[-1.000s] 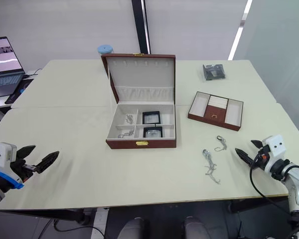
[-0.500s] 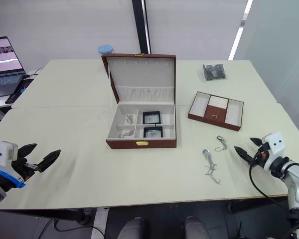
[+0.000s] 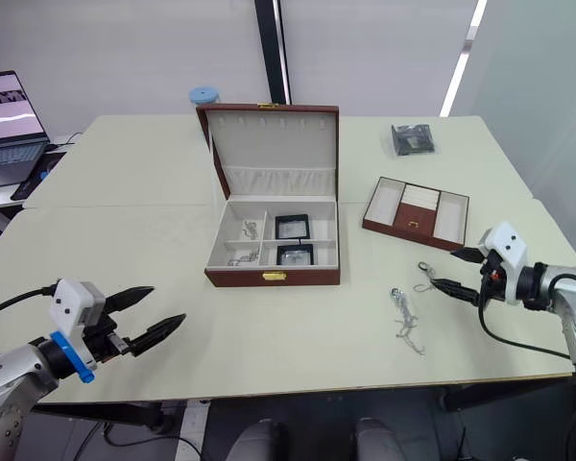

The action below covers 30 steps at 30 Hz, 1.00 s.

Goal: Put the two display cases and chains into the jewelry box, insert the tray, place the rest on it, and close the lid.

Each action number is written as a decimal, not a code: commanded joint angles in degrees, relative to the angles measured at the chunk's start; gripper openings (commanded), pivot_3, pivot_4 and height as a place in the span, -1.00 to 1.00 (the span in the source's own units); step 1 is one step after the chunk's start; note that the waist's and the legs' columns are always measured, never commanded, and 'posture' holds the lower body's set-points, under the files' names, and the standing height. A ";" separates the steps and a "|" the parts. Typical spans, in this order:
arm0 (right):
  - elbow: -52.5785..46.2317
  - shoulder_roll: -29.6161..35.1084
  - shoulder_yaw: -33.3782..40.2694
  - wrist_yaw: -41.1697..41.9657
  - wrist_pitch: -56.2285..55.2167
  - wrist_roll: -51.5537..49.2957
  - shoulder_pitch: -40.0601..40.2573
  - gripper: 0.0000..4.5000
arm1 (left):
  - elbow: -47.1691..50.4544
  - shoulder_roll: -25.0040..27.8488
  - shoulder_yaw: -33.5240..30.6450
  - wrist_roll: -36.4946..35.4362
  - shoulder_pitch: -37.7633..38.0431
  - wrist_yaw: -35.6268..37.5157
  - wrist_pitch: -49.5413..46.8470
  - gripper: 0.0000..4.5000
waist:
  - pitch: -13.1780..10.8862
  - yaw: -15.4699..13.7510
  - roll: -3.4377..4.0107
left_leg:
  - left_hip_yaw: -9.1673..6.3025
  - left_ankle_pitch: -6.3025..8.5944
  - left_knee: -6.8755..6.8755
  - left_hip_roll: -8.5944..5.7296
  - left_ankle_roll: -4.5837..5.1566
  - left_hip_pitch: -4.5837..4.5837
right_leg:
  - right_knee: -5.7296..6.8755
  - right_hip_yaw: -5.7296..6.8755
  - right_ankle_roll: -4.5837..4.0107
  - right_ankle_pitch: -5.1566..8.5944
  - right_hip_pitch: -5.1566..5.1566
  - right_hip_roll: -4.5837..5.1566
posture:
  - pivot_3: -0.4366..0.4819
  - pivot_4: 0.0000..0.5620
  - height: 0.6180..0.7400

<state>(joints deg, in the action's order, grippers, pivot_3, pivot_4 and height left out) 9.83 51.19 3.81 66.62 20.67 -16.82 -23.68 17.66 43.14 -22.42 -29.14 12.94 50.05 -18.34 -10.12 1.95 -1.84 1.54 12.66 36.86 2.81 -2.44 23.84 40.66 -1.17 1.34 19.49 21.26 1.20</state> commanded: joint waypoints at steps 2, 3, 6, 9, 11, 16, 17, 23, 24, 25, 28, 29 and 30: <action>6.47 2.18 -5.42 2.83 -1.74 5.78 -9.29 0.98 | 6.60 0.35 4.55 0.09 0.47 1.87 -0.22 1.00 | -0.01 -0.01 0.01 | 0.04 0.00 0.00 -0.02 0.00 0.01 | -0.02 -0.03 0.00 0.00 0.02 0.00 | -0.05 -0.47 1.00; 8.13 2.34 -6.76 3.99 -1.44 6.64 -11.14 0.98 | 7.41 0.16 5.89 0.54 0.31 1.98 0.03 1.00 | -0.01 -0.06 0.01 | 0.05 0.00 0.00 -0.01 0.00 0.02 | -0.03 -0.03 0.00 0.00 0.03 0.00 | -0.05 -0.47 1.00; 14.90 1.52 -10.68 5.46 -3.13 10.62 -17.19 0.98 | 10.55 -0.90 11.09 1.66 -1.13 1.84 0.65 1.00 | -0.01 -0.13 0.01 | 0.00 0.00 -0.01 0.00 0.00 0.03 | -0.06 0.00 0.00 0.00 0.03 -0.01 | -0.05 -0.47 1.00; 22.24 -0.49 -13.91 6.22 -6.12 14.22 -22.68 0.98 | 12.60 -2.59 15.65 2.88 -3.12 1.44 1.59 1.00 | -0.01 -0.13 0.01 | 0.03 0.00 0.01 -0.03 0.00 0.03 | -0.06 -0.02 0.00 0.00 0.01 -0.01 | -0.05 -0.47 1.00; 27.61 -2.31 -15.09 5.69 -8.18 16.06 -26.01 0.98 | 12.89 -3.96 17.66 3.73 -4.32 0.99 2.54 1.00 | -0.01 -0.14 0.01 | 0.01 0.00 0.02 -0.02 0.00 0.03 | -0.06 -0.01 0.00 0.00 0.01 -0.02 | -0.05 -0.47 1.00; 42.43 -6.63 -17.20 0.84 -14.20 21.56 -33.27 0.98 | 13.96 -6.62 21.93 5.06 -6.29 -0.08 3.58 1.00 | -0.03 -0.03 0.05 | 0.04 0.00 0.03 -0.02 0.00 0.03 | -0.05 -0.04 -0.01 -0.01 0.02 -0.04 | -0.05 -0.47 1.00; 45.05 -7.29 -17.18 -0.23 -15.13 22.29 -34.37 0.98 | 14.34 -7.01 22.43 5.08 -6.54 -0.44 3.40 1.00 | -0.03 -0.08 0.05 | 0.05 0.00 0.03 -0.03 0.00 0.03 | -0.05 -0.05 -0.01 0.00 0.02 -0.04 | -0.05 -0.47 1.00; 56.59 -10.64 -17.13 -4.54 -19.13 25.35 -38.74 0.98 | 16.04 -8.95 23.99 4.76 -8.11 -3.54 1.28 1.00 | -0.04 -0.11 0.06 | 0.07 -0.01 0.04 -0.03 0.00 0.03 | -0.06 -0.06 -0.01 0.00 0.00 -0.03 | -0.05 -0.47 1.00; 57.58 -10.95 -17.06 -4.93 -19.53 25.69 -39.08 0.98 | 16.08 -9.06 24.01 4.77 -8.28 -3.86 1.12 1.00 | -0.04 -0.11 0.06 | 0.06 -0.01 0.04 -0.03 0.00 0.03 | -0.05 -0.06 -0.01 0.00 0.00 -0.03 | -0.05 -0.47 1.00; 58.49 -11.28 -17.06 -5.27 -19.93 25.99 -39.33 0.98 | 16.18 -9.15 24.12 4.67 -8.67 -4.27 0.74 1.00 | -0.04 -0.11 0.06 | 0.05 -0.01 0.05 -0.02 0.00 0.02 | -0.04 -0.05 -0.01 -0.01 0.00 -0.03 | -0.05 -0.47 1.00; 60.66 -12.33 -16.94 -6.18 -20.21 26.64 -40.04 0.98 | 16.62 -9.59 24.37 4.29 -9.96 -5.56 -0.55 1.00 | -0.04 -0.10 0.06 | 0.06 -0.01 0.05 -0.02 -0.01 0.02 | -0.04 -0.06 -0.01 0.00 0.00 -0.03 | -0.05 -0.47 1.00; 61.13 -12.56 -16.88 -6.53 -20.23 26.88 -40.24 0.98 | 16.75 -9.70 24.31 4.11 -10.32 -5.89 -0.98 1.00 | -0.04 -0.09 0.06 | 0.06 -0.01 0.05 -0.02 -0.01 0.02 | -0.04 -0.06 -0.01 -0.01 0.00 -0.03 | -0.05 -0.47 1.00; 61.49 -12.74 -16.75 -6.67 -20.23 27.04 -40.41 0.91 | 16.88 -9.80 24.18 3.91 -10.70 -6.26 -1.42 1.00 | -0.04 -0.07 0.06 | 0.06 -0.01 0.05 -0.02 -0.01 0.02 | -0.04 -0.06 -0.01 0.00 0.00 -0.03 | -0.05 -0.47 1.00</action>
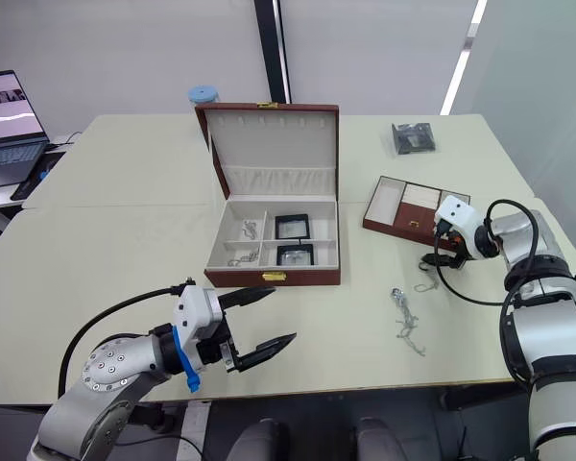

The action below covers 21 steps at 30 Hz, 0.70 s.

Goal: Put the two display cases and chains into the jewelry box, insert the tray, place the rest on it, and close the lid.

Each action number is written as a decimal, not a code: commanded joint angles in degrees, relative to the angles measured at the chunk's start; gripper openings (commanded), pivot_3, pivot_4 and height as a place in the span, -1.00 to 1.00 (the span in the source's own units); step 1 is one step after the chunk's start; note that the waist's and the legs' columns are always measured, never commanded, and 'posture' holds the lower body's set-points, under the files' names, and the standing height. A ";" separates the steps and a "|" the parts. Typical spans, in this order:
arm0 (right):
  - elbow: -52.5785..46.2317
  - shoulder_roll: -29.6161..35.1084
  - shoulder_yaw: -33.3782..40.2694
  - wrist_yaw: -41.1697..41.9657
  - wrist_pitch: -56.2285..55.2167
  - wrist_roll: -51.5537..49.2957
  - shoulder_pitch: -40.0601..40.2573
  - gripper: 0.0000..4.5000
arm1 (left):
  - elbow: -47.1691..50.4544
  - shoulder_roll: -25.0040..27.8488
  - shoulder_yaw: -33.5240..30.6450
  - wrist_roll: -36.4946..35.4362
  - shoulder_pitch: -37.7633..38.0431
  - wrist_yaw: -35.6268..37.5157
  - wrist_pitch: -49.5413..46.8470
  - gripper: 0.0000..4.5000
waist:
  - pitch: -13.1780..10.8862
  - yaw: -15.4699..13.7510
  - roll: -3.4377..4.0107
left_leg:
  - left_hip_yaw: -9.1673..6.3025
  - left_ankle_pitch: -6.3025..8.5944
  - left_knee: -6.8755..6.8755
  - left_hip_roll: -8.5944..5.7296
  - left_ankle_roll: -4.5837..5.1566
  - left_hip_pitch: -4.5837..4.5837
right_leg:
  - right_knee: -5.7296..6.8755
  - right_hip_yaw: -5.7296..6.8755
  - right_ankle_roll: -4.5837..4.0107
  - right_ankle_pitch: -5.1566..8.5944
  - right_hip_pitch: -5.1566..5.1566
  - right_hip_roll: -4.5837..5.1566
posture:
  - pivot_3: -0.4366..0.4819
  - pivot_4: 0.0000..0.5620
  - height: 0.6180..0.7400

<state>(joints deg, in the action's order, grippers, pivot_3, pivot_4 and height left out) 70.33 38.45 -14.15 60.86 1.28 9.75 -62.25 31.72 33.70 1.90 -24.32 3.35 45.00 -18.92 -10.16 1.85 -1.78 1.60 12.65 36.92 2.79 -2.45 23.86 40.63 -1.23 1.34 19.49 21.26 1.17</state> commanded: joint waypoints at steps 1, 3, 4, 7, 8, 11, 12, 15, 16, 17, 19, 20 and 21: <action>1.30 -0.16 1.42 -0.98 -0.77 0.54 -2.03 0.82 | 3.09 -0.42 -0.27 -1.10 -1.43 -1.65 -1.38 1.00 | 0.00 0.03 0.00 | 0.00 0.00 0.01 0.00 0.00 -0.01 | 0.01 -0.01 0.00 0.00 -0.01 0.00 | -0.05 -0.47 1.00; 1.67 -0.31 1.63 -1.09 -0.82 0.80 -2.30 0.61 | 3.52 -0.44 -0.24 -1.20 -1.56 -2.22 -1.98 1.00 | 0.00 0.03 0.00 | -0.02 0.00 0.01 0.00 0.00 -0.01 | 0.01 0.01 0.00 0.00 -0.02 0.00 | -0.05 -0.47 1.00; 1.78 -0.34 1.71 -1.09 -0.89 0.92 -2.38 0.47 | 3.79 -0.46 -0.18 -1.21 -1.48 -2.50 -2.20 1.00 | 0.00 0.03 0.00 | -0.02 0.00 0.01 0.00 0.00 -0.01 | 0.02 0.01 0.00 0.00 -0.02 0.00 | -0.05 -0.47 1.00; 2.18 -0.42 2.00 -1.07 -0.97 1.14 -2.72 0.06 | 4.59 -0.60 0.04 -1.25 -1.20 -3.17 -2.80 1.00 | 0.00 0.00 0.00 | -0.02 0.00 0.01 -0.01 0.00 0.00 | 0.01 0.01 0.00 0.00 -0.02 0.00 | -0.05 -0.47 1.00; 2.31 -0.45 2.09 -1.11 -0.97 1.23 -2.82 -0.06 | 4.70 -0.66 0.15 -1.22 -1.10 -3.32 -2.87 1.00 | 0.00 0.00 0.00 | -0.02 0.00 0.01 -0.01 0.00 -0.01 | 0.01 0.01 0.00 0.00 -0.02 0.00 | -0.05 -0.47 1.00; 2.54 -0.47 2.42 -1.16 -0.89 1.39 -3.00 -0.39 | 4.91 -1.13 0.79 -1.10 -0.77 -3.82 -2.89 1.00 | 0.00 0.00 0.00 | -0.03 0.00 0.01 0.00 0.00 -0.01 | 0.01 0.02 0.00 0.00 -0.02 0.00 | -0.05 -0.47 1.00; 2.54 -0.47 2.63 -1.06 -0.83 1.39 -3.05 -0.51 | 4.88 -1.22 0.87 -1.08 -0.69 -3.82 -2.82 1.00 | 0.00 -0.01 0.00 | -0.02 0.00 0.01 0.00 0.00 0.00 | 0.01 0.02 0.00 0.00 -0.02 0.00 | -0.05 -0.47 1.00; 2.52 -0.50 3.39 -0.16 -0.09 0.94 -3.24 -0.84 | 4.57 -1.37 0.82 -1.08 -0.74 -3.61 -2.69 1.00 | 0.00 -0.01 0.00 | -0.02 0.00 0.01 0.00 0.00 -0.01 | 0.01 0.02 0.00 0.00 -0.02 0.00 | -0.05 -0.47 1.00; 2.52 -0.51 3.52 -0.02 0.09 0.88 -3.25 -0.96 | 4.49 -1.38 0.78 -1.13 -0.78 -3.55 -2.68 1.00 | 0.00 -0.01 0.00 | -0.03 0.00 0.01 0.00 -0.01 -0.01 | 0.02 0.02 0.00 0.00 -0.02 0.00 | -0.05 -0.47 1.00; 2.50 -0.49 3.60 0.09 0.16 0.87 -3.23 -0.99 | 4.51 -1.41 0.83 -1.09 -0.67 -3.54 -2.59 1.00 | 0.00 -0.01 0.00 | -0.03 0.00 0.01 0.00 -0.01 -0.01 | 0.02 0.03 0.00 0.00 -0.02 0.00 | -0.05 -0.47 1.00; 2.48 -0.52 4.00 0.19 0.53 0.72 -3.20 -0.99 | 4.49 -1.45 0.98 -0.89 -0.38 -3.51 -2.34 1.00 | 0.00 0.01 0.00 | -0.02 0.00 0.01 0.00 -0.01 -0.01 | 0.02 0.01 0.00 0.00 -0.02 0.00 | -0.05 -0.47 1.00; 2.44 -0.54 4.23 0.27 0.74 0.62 -3.21 -0.99 | 4.44 -1.44 1.02 -0.84 -0.30 -3.46 -2.25 1.00 | 0.00 0.01 0.00 | -0.02 0.00 0.01 0.00 -0.01 -0.01 | 0.02 0.01 0.00 0.00 -0.02 0.00 | -0.05 -0.47 1.00; 2.38 -0.54 4.41 0.40 0.87 0.59 -3.22 -0.99 | 4.38 -1.42 1.02 -0.83 -0.28 -3.40 -2.20 1.00 | 0.00 0.01 0.00 | -0.02 0.00 0.01 0.00 -0.01 -0.01 | 0.02 0.01 0.00 0.00 -0.02 0.00 | -0.05 -0.47 1.00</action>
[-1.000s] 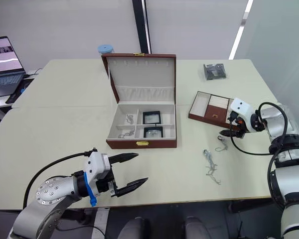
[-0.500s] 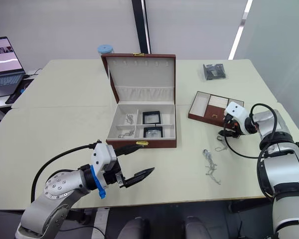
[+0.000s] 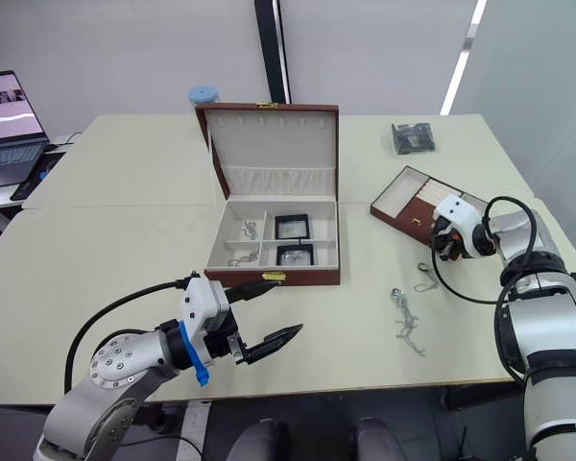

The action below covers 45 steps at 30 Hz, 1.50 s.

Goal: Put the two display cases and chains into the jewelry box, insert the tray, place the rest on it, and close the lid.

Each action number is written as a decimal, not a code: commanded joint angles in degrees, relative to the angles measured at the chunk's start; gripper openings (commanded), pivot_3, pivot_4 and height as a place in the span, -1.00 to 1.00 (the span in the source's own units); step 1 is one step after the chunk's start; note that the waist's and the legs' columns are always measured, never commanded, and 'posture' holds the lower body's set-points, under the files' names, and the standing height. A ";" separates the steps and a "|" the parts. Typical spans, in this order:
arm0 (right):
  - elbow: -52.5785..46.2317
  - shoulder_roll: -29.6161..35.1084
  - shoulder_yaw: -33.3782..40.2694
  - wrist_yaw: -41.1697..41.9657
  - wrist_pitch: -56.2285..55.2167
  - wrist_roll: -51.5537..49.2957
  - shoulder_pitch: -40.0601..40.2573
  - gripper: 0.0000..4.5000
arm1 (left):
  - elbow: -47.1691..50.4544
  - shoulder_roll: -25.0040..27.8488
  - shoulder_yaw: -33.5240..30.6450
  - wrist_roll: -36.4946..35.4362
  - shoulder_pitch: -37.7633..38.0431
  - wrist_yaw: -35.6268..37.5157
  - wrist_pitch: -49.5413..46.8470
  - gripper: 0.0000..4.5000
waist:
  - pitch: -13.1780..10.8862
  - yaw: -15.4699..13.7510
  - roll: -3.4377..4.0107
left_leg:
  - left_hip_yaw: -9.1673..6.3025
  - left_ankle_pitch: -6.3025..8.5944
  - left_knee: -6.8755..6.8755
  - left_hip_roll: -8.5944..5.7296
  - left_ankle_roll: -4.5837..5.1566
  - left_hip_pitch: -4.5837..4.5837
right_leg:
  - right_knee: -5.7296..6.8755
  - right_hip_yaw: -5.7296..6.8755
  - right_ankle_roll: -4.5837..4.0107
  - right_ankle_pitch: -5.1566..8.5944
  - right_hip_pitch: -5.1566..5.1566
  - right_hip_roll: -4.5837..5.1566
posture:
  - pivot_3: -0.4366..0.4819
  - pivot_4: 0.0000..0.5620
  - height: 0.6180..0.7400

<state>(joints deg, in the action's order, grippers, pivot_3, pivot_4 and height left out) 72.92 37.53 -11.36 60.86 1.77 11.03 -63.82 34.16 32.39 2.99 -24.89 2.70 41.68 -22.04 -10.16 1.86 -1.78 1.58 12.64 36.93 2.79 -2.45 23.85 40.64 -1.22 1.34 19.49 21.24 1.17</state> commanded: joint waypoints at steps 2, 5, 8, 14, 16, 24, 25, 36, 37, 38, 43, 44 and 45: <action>-0.37 0.42 1.82 0.72 0.58 -0.66 -1.69 -0.99 | 1.58 0.08 -0.45 -0.57 -0.17 0.18 0.74 1.00 | 0.00 0.00 0.00 | 0.00 0.00 0.00 0.00 0.00 0.00 | 0.00 0.01 0.00 0.00 0.00 0.00 | -0.05 -0.47 1.00; -0.64 0.68 2.65 0.81 1.79 -1.05 -2.15 -0.99 | 1.70 -0.14 -0.07 -0.36 -0.72 -0.20 0.41 1.00 | 0.00 -0.01 0.00 | 0.00 0.00 0.00 0.00 0.00 0.00 | 0.00 0.00 0.00 0.00 0.00 0.00 | -0.05 -0.47 1.00; -1.48 1.53 2.94 1.13 2.97 -0.95 -2.60 -0.99 | 1.58 -0.19 -0.25 -0.51 -1.03 -0.31 0.31 1.00 | 0.00 -0.01 0.00 | 0.01 0.00 0.00 -0.01 0.00 0.00 | 0.00 0.00 0.00 0.00 0.00 0.00 | -0.05 -0.47 1.00; -6.01 4.47 3.74 5.69 7.99 -2.32 -3.65 -0.99 | 2.55 -0.53 -0.16 -0.66 -0.50 -1.27 -0.07 1.00 | -0.15 -0.08 0.24 | 0.02 0.00 0.00 -0.04 0.00 0.02 | -0.01 -0.01 0.00 0.00 0.01 0.00 | -0.05 -0.47 1.00; -10.50 5.92 3.72 8.44 8.83 -3.05 -2.34 -0.99 | 3.00 -0.45 -0.15 -0.92 -0.30 -1.54 -0.33 1.00 | -0.20 -0.07 0.32 | 0.04 0.00 -0.01 -0.05 0.00 0.02 | -0.01 -0.03 0.00 0.00 0.02 0.01 | -0.05 -0.47 1.00; -51.87 16.55 6.05 19.65 29.28 -10.71 13.91 -0.99 | 3.34 -0.98 -1.47 -1.66 -0.61 -3.19 -0.69 1.00 | -0.26 -0.26 0.43 | -0.09 0.00 -0.03 0.00 0.01 0.08 | -0.05 0.05 0.01 0.01 0.02 0.01 | -0.05 -0.47 1.00; -56.22 17.83 5.82 20.01 32.00 -11.07 15.61 -0.99 | 3.40 -1.10 -1.52 -1.58 -0.16 -3.37 -0.38 1.00 | -0.27 -0.22 0.44 | -0.10 0.01 0.00 0.00 0.01 0.07 | -0.06 0.06 0.01 0.01 0.01 0.01 | -0.05 -0.47 1.00; -81.82 22.57 5.13 19.08 45.05 -17.87 26.08 -0.99 | 5.82 -2.88 -5.05 -1.72 4.48 -8.40 -0.39 1.00 | -0.27 -0.20 0.43 | -0.13 0.01 0.01 -0.03 0.01 0.05 | -0.04 0.05 0.01 0.01 0.00 -0.03 | -0.05 -0.47 1.00; -83.33 22.28 4.68 18.77 45.82 -18.56 26.31 -0.99 | 6.18 -3.02 -5.69 -1.71 5.16 -8.96 -0.41 1.00 | -0.27 -0.22 0.43 | -0.13 0.01 0.01 -0.04 0.01 0.06 | -0.05 0.06 0.01 0.01 0.00 -0.03 | -0.05 -0.47 1.00; -84.86 21.51 3.92 18.31 46.34 -19.07 26.32 -0.99 | 6.57 -3.22 -6.39 -1.68 6.00 -9.63 -0.42 1.00 | -0.27 -0.22 0.43 | -0.13 0.01 0.01 -0.07 0.02 0.06 | -0.05 0.06 0.01 0.01 0.00 -0.03 | -0.05 -0.47 1.00; -88.42 17.63 -0.46 16.22 47.99 -20.47 23.29 -0.99 | 8.83 -4.92 -10.26 -1.04 11.62 -13.07 0.67 1.00 | -0.27 -0.02 0.43 | -0.13 0.01 0.01 -0.01 0.02 0.04 | -0.07 0.03 0.01 0.01 0.00 -0.04 | -0.05 -0.47 1.00; -88.87 16.37 -1.71 16.06 48.28 -20.69 22.10 -0.99 | 9.56 -5.60 -11.26 -0.98 13.42 -13.94 1.13 1.00 | -0.27 -0.20 0.43 | -0.17 0.01 0.00 -0.01 0.02 0.05 | -0.06 0.07 0.01 0.01 0.00 -0.05 | -0.05 -0.47 1.00; -88.96 14.83 -3.17 15.54 48.87 -20.66 20.67 -0.99 | 10.27 -6.32 -11.85 -0.84 15.15 -14.72 1.57 1.00 | -0.30 0.03 0.38 | -0.17 0.01 0.00 -0.03 0.02 0.05 | -0.06 0.10 0.01 0.01 0.00 -0.06 | -0.05 -0.47 1.00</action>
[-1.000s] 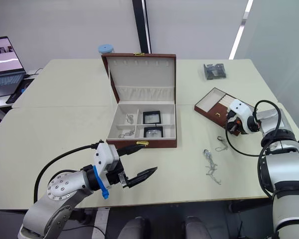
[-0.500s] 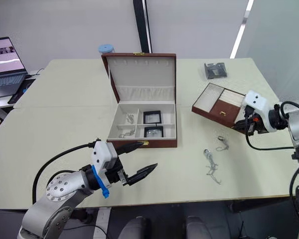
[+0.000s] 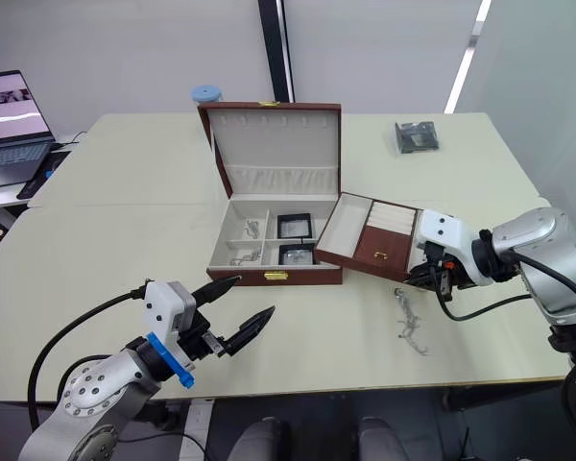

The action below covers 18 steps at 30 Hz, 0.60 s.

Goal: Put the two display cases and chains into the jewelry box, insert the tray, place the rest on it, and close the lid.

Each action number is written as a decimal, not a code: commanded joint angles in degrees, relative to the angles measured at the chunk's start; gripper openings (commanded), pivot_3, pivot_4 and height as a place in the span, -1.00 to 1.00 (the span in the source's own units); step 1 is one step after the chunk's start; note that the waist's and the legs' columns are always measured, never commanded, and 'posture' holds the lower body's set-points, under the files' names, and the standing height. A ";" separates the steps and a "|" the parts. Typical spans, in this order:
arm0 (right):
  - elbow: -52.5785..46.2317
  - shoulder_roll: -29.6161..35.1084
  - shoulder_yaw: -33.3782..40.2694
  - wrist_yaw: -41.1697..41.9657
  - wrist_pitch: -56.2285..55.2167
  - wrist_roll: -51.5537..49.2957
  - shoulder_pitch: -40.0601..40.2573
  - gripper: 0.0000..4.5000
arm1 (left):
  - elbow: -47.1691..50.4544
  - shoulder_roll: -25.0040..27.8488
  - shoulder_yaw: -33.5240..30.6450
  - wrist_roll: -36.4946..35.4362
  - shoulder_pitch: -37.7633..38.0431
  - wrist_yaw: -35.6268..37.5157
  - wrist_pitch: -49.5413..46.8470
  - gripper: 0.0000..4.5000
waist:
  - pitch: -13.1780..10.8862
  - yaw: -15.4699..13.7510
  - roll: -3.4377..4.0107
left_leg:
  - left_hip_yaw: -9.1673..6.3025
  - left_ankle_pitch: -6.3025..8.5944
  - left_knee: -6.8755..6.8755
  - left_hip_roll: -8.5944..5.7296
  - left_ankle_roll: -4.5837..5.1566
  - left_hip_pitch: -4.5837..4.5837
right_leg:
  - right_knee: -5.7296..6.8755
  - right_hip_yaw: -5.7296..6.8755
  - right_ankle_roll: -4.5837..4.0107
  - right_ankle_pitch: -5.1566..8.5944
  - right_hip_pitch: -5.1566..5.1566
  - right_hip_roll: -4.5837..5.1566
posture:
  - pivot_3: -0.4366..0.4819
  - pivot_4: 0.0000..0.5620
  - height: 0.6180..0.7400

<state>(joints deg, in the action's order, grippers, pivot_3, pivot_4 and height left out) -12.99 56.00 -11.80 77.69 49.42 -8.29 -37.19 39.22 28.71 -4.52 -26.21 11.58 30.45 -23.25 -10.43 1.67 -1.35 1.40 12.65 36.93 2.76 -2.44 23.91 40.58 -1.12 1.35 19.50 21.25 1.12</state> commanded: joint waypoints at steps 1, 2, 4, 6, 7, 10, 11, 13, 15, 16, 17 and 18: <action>-2.71 -5.60 -4.37 -2.22 2.38 -1.15 -7.81 -0.99 | 6.11 -3.32 -4.77 0.76 8.03 -4.08 3.19 1.00 | -0.03 0.71 -0.05 | 0.09 0.01 0.01 -0.01 0.01 0.01 | -0.06 -0.09 0.00 0.00 0.00 0.03 | -0.05 -0.47 1.00; -1.86 -7.68 -5.77 -3.48 3.98 -0.88 -9.71 -0.99 | 6.85 -4.05 -4.97 0.91 9.43 -4.73 3.61 1.00 | -0.03 0.82 -0.06 | 0.12 0.01 0.01 0.00 0.02 -0.02 | -0.07 -0.22 0.00 0.00 0.00 0.03 | -0.05 -0.47 1.00; -0.42 -10.83 -8.09 -5.00 5.15 -0.33 -12.58 -0.99 | 8.22 -5.26 -5.03 1.57 11.86 -5.90 4.31 1.00 | -0.03 0.88 -0.06 | 0.03 0.01 -0.01 0.04 0.01 -0.02 | -0.05 -0.13 0.00 0.00 0.02 0.00 | -0.05 -0.47 1.00; 1.18 -13.40 -9.88 -6.03 5.95 -0.17 -15.15 -0.99 | 9.08 -6.31 -5.04 2.37 13.94 -6.68 5.27 1.00 | -0.03 0.50 -0.07 | -0.03 0.01 -0.02 0.05 0.01 0.00 | -0.04 -0.03 0.00 0.00 0.02 0.00 | -0.05 -0.47 1.00; 1.99 -14.43 -10.65 -6.44 5.93 -0.11 -16.15 -0.99 | 9.44 -6.81 -5.16 2.72 14.79 -7.12 5.69 1.00 | -0.03 0.24 -0.07 | -0.05 0.01 -0.01 0.04 0.01 0.01 | -0.05 -0.01 -0.01 0.00 0.01 -0.01 | -0.05 -0.47 1.00; 4.26 -17.03 -13.33 -6.98 4.70 0.40 -18.60 -0.99 | 9.56 -8.20 -5.58 3.76 17.24 -8.00 7.46 1.00 | -0.04 -0.17 -0.11 | -0.03 0.01 0.01 -0.04 0.02 0.09 | -0.12 0.03 0.00 0.00 0.01 0.06 | -0.05 -0.47 1.00; 5.18 -17.99 -14.24 -7.19 4.19 0.69 -19.37 -0.99 | 9.60 -8.64 -5.58 4.17 18.04 -8.26 8.05 1.00 | -0.04 -0.17 -0.11 | -0.02 0.02 0.02 -0.06 0.03 0.09 | -0.13 0.03 0.00 -0.01 -0.01 0.09 | -0.05 -0.47 1.00; 7.14 -19.51 -15.73 -7.55 3.07 1.21 -20.60 -0.99 | 9.87 -9.49 -5.20 4.94 19.23 -8.80 8.98 1.00 | -0.03 -0.08 -0.12 | -0.02 0.04 0.02 -0.05 0.06 0.10 | -0.16 0.04 -0.01 -0.01 -0.01 0.09 | -0.05 -0.47 1.00; 9.68 -21.25 -17.71 -7.68 1.33 2.15 -22.08 -0.99 | 9.95 -10.41 -5.00 5.64 20.17 -9.58 9.77 1.00 | -0.03 0.02 -0.12 | -0.05 0.04 0.01 0.00 0.06 0.10 | -0.15 0.06 -0.01 -0.01 -0.01 0.09 | -0.05 -0.47 1.00; 11.15 -22.23 -18.60 -7.72 0.49 2.60 -22.91 -0.99 | 9.82 -10.81 -4.88 6.21 20.58 -9.90 10.27 1.00 | -0.03 0.09 -0.12 | -0.05 0.04 0.00 0.01 0.06 0.09 | -0.15 0.07 -0.01 -0.01 0.00 0.08 | -0.05 -0.47 1.00; 12.39 -23.03 -19.26 -7.73 -0.22 2.99 -23.60 -0.99 | 9.73 -11.17 -4.79 6.74 20.97 -10.15 10.77 1.00 | -0.03 0.12 -0.12 | -0.05 0.04 0.00 0.02 0.06 0.09 | -0.14 0.07 -0.01 -0.01 0.02 0.07 | -0.05 -0.47 1.00; 13.43 -23.50 -19.67 -7.64 -1.11 3.41 -24.06 -0.99 | 9.41 -11.57 -4.46 7.32 21.20 -10.38 11.33 1.00 | -0.03 0.13 -0.12 | -0.06 0.04 0.00 0.04 0.06 0.10 | -0.14 0.07 -0.01 -0.01 0.02 0.05 | -0.05 -0.47 1.00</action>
<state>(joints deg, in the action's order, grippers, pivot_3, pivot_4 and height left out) 0.22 32.91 -31.95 70.02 50.64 -5.56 -58.73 46.95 17.64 -9.28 -19.92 32.11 20.64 -14.05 -10.47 1.80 -1.46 1.35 12.69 36.92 2.79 -2.37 24.00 40.45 -1.05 1.33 19.49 21.28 1.17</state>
